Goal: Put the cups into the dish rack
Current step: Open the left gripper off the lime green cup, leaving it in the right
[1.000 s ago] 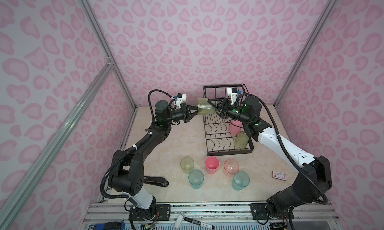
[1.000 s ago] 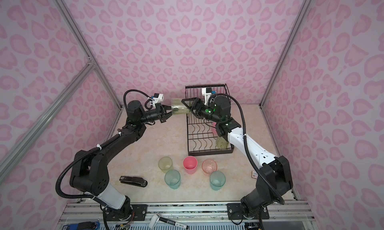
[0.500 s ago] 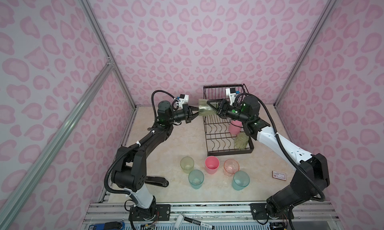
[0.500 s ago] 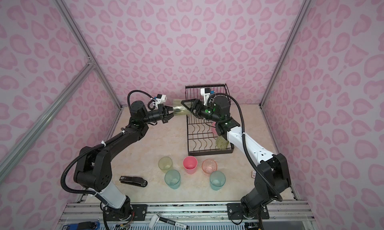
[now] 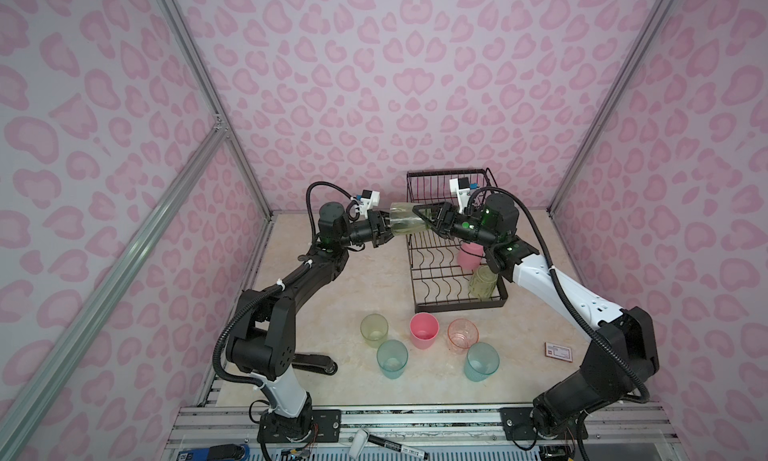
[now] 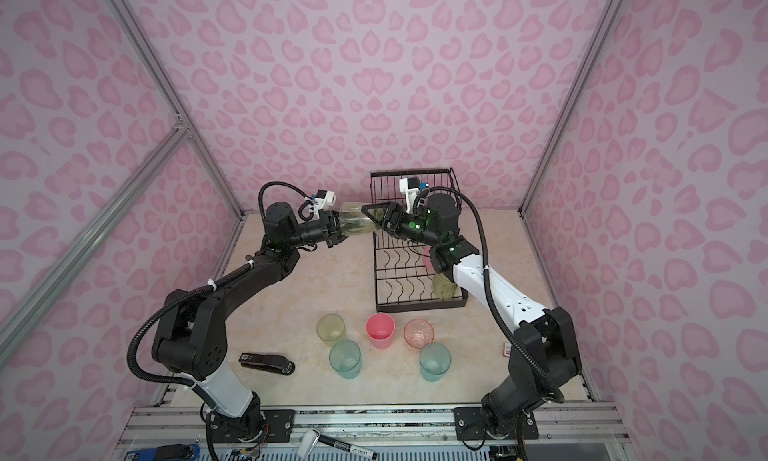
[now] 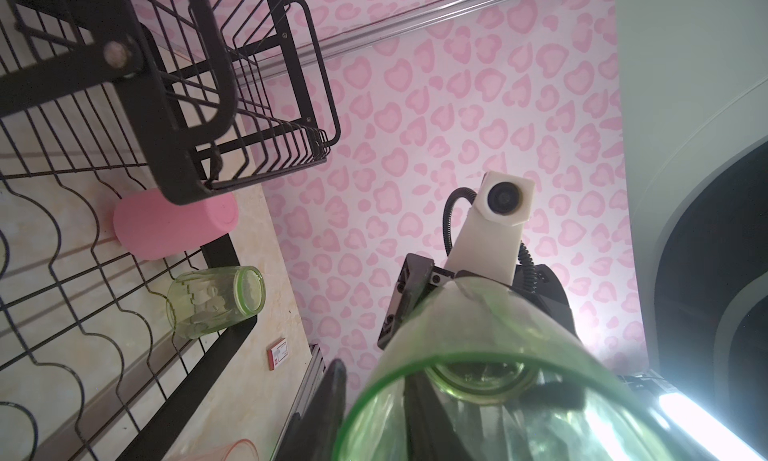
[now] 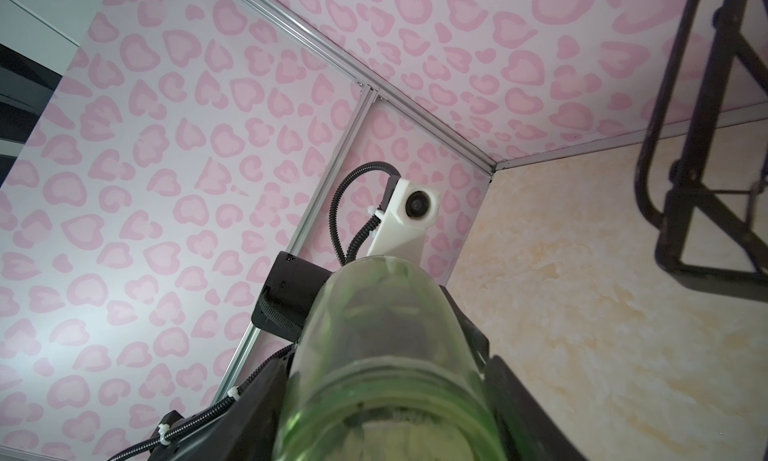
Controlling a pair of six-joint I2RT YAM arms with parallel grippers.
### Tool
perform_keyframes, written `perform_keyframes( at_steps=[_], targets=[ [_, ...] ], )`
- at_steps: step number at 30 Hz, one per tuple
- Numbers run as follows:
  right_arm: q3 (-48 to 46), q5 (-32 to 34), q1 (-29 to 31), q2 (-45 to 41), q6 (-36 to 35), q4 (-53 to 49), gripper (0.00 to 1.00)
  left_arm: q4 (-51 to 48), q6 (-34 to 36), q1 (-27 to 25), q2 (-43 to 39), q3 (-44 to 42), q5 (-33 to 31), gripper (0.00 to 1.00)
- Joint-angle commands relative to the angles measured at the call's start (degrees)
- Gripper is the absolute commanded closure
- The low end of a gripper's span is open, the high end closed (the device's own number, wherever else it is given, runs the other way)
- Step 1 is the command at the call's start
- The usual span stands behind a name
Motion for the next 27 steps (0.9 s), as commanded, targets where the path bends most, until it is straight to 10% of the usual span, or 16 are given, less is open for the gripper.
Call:
perform_keyframes(
  at_steps=[1,18,27],
  targets=[
    [-0.31,1.99,-0.04,-0.7,-4.17,-3.76,0.43,1.71,1.03,0.31,0.39,0.8,0.21,0.66],
    [-0.94,13.83,0.23,-7.73,-20.4,-21.51,0.44,-6.99,8.54,3.41,-3.34,-2.71,-3.85,0.4],
    [-3.47,25.35,0.64,-11.95,-29.49,-32.37,0.44,-32.23,26.68,4.12,-9.2,-0.24,-13.89,0.31]
  ],
)
